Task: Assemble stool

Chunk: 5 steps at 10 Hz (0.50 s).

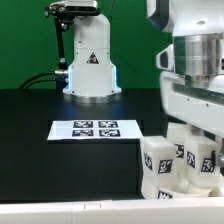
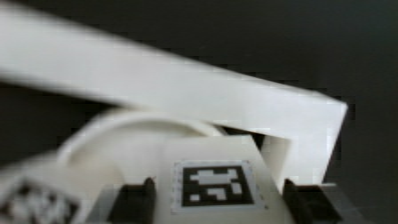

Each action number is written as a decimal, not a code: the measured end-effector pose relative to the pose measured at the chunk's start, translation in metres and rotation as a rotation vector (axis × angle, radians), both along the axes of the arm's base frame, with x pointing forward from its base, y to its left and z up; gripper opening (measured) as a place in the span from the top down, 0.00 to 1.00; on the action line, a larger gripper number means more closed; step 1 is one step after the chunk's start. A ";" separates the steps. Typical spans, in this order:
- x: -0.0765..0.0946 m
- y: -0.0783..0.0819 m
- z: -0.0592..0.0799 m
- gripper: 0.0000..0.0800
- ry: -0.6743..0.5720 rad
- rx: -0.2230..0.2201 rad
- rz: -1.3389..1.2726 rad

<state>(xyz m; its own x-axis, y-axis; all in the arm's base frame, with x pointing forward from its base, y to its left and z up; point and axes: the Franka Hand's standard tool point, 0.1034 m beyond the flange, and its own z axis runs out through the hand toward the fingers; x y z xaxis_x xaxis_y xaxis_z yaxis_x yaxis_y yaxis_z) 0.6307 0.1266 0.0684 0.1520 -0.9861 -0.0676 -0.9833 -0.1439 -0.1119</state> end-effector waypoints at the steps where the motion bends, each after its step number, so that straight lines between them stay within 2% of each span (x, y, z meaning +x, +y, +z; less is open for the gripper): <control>1: 0.000 -0.001 0.000 0.58 -0.002 -0.008 0.021; 4: 0.000 0.001 0.000 0.58 0.015 0.037 -0.171; 5: 0.002 -0.002 0.000 0.58 -0.007 0.078 -0.361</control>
Offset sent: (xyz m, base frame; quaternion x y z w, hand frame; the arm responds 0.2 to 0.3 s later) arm 0.0000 0.0000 0.0000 0.0000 0.0000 0.1938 0.9810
